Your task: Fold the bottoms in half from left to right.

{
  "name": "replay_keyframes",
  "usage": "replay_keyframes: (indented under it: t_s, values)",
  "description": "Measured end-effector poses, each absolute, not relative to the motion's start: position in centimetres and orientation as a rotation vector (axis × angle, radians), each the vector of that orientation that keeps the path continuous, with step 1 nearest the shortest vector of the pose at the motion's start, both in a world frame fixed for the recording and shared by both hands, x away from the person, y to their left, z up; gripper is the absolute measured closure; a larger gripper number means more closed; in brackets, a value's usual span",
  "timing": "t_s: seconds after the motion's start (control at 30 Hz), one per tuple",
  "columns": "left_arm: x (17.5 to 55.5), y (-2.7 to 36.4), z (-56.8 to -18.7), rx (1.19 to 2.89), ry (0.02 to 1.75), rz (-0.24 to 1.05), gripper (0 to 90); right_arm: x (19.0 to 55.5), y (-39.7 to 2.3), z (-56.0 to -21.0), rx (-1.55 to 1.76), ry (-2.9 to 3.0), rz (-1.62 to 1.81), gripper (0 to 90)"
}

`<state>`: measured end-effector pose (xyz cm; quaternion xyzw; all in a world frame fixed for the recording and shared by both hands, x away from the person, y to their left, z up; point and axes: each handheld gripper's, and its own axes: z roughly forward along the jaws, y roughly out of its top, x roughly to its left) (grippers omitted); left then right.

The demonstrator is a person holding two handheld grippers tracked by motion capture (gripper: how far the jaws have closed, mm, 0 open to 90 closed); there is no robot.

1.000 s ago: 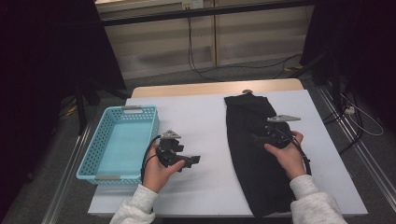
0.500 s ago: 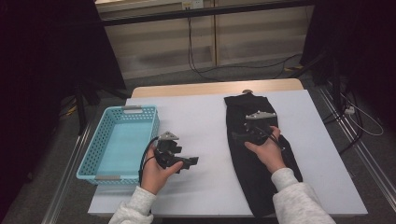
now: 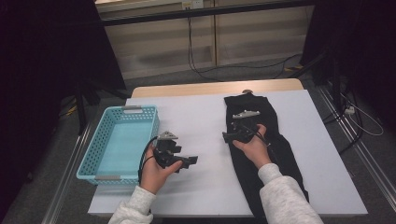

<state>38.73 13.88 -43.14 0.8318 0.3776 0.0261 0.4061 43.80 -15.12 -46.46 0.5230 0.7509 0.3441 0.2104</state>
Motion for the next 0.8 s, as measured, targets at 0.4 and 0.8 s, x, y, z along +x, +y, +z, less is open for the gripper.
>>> replay_keyframes:
  t_s: [0.4, 0.8]
  values:
    - [38.6, 14.0, -43.2, 2.100, 0.955, 0.069, 14.0, 43.8, -16.4, -46.8, 1.446, 2.019, 0.872, 51.5]
    - [38.7, 14.0, -43.1, 2.090, 0.958, 0.074, 14.4, 44.1, -18.1, -46.7, 1.484, 1.996, 0.915, 84.7]
